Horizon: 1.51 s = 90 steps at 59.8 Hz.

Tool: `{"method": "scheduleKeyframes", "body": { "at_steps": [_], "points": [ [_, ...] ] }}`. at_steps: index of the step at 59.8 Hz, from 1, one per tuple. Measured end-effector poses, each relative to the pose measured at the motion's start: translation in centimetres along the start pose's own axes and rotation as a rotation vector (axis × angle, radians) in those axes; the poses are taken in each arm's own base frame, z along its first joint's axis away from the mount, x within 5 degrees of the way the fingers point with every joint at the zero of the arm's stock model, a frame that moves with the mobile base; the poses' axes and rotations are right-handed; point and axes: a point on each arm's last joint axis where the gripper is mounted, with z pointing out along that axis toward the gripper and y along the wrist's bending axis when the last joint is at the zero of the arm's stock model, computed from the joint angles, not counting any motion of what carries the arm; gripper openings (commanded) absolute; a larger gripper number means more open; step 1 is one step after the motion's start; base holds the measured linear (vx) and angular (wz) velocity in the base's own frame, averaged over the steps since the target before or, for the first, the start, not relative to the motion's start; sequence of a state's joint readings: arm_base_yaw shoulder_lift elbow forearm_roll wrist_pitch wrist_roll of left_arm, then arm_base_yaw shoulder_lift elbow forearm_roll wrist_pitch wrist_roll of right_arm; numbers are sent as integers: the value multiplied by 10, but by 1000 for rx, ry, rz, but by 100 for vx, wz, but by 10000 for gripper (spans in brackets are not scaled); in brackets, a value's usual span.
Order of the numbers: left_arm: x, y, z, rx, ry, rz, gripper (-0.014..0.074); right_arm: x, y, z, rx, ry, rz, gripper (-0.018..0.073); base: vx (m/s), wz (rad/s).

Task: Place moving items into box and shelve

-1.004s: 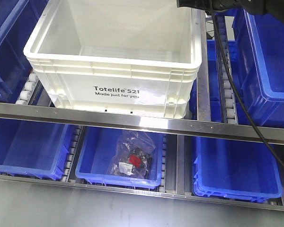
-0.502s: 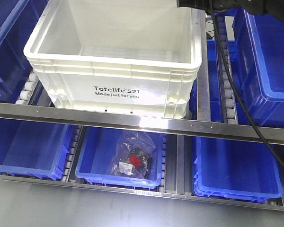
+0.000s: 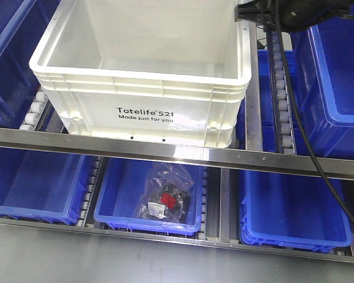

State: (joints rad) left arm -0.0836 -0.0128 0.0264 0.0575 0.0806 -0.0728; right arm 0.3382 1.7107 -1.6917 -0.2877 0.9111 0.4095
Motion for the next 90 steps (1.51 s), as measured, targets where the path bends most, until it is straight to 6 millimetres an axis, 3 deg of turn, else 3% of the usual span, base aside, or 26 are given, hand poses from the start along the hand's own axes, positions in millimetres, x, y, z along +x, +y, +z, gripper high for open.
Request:
{"method": "scheduleKeyframes", "body": {
  "at_steps": [11, 23, 40, 50, 57, 68, 76, 90],
  "points": [
    [0, 0, 0, 0, 0, 0, -6, 30, -12, -21, 29, 98, 4, -8, 0, 0],
    [0, 0, 0, 0, 0, 0, -6, 93, -20, -24, -35, 157, 67, -8, 0, 0],
    [0, 0, 0, 0, 0, 1, -6, 155, -45, -101, -260, -353, 101, -8, 0, 0],
    [0, 0, 0, 0, 1, 1, -6, 214, -59, -132, -319, -722, -97, -8, 0, 0],
    [0, 0, 0, 0, 1, 1, -6, 262, -71, -129, -297, -840, -151, -8, 0, 0],
    [0, 0, 0, 0, 1, 1, -6, 326, -87, -102, -244, -851, 37, -8, 0, 0],
    [0, 0, 0, 0, 1, 1, -6, 340, -94, -104, -230, -875, 164, -8, 0, 0],
    [0, 0, 0, 0, 1, 1, -6, 348, -99, -97, -144, -786, 193, -8, 0, 0]
  ]
}}
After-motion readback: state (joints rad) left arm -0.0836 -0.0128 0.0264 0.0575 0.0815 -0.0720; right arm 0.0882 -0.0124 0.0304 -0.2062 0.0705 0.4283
